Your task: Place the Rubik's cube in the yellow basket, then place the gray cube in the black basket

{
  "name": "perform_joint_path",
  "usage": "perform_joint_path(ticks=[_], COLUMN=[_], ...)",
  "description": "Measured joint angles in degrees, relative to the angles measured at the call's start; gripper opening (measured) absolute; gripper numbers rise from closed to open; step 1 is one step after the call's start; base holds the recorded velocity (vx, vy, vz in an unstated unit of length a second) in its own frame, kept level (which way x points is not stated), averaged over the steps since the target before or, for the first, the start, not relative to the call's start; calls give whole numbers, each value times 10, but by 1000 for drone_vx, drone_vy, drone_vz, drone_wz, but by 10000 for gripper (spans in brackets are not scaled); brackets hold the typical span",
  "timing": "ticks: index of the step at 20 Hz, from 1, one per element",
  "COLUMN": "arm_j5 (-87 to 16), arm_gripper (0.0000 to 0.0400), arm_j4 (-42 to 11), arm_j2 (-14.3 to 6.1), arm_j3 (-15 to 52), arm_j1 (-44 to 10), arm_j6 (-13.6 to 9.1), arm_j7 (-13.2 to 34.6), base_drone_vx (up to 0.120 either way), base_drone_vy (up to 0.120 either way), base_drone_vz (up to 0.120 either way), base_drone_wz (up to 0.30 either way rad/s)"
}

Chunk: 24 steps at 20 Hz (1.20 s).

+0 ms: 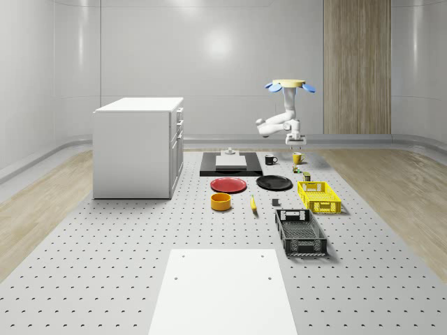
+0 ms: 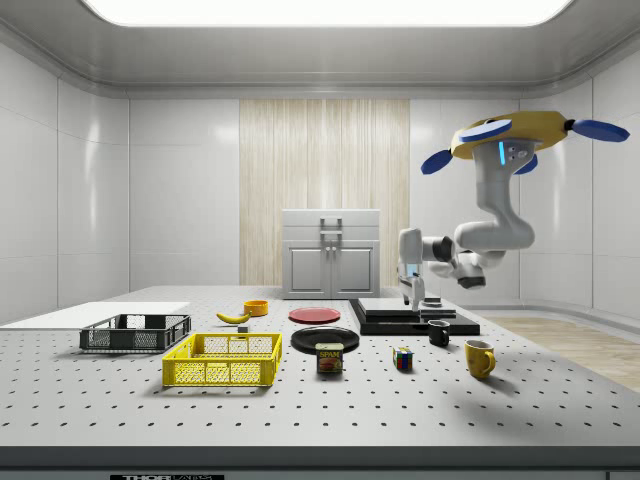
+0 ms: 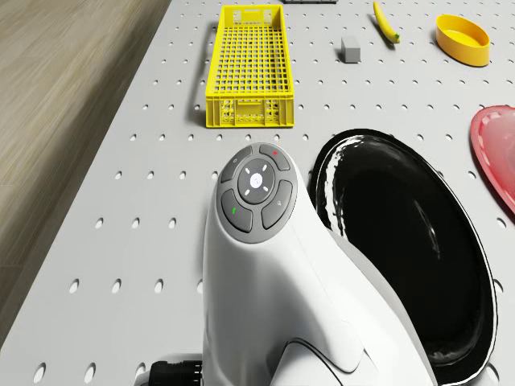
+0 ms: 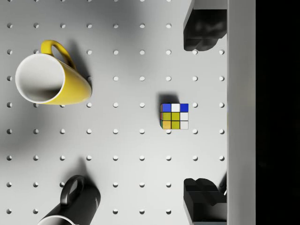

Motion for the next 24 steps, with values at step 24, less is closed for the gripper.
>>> perform_joint_path(ticks=[24], arm_j5=[31], arm_gripper=[400], arm_j4=[4], arm_j2=[-61], arm_j3=[17], arm_j1=[-19], arm_j6=[57], arm_j7=[18], base_drone_vx=[13], base_drone_vy=[0], base_drone_vz=[-118], base_drone_wz=[0])
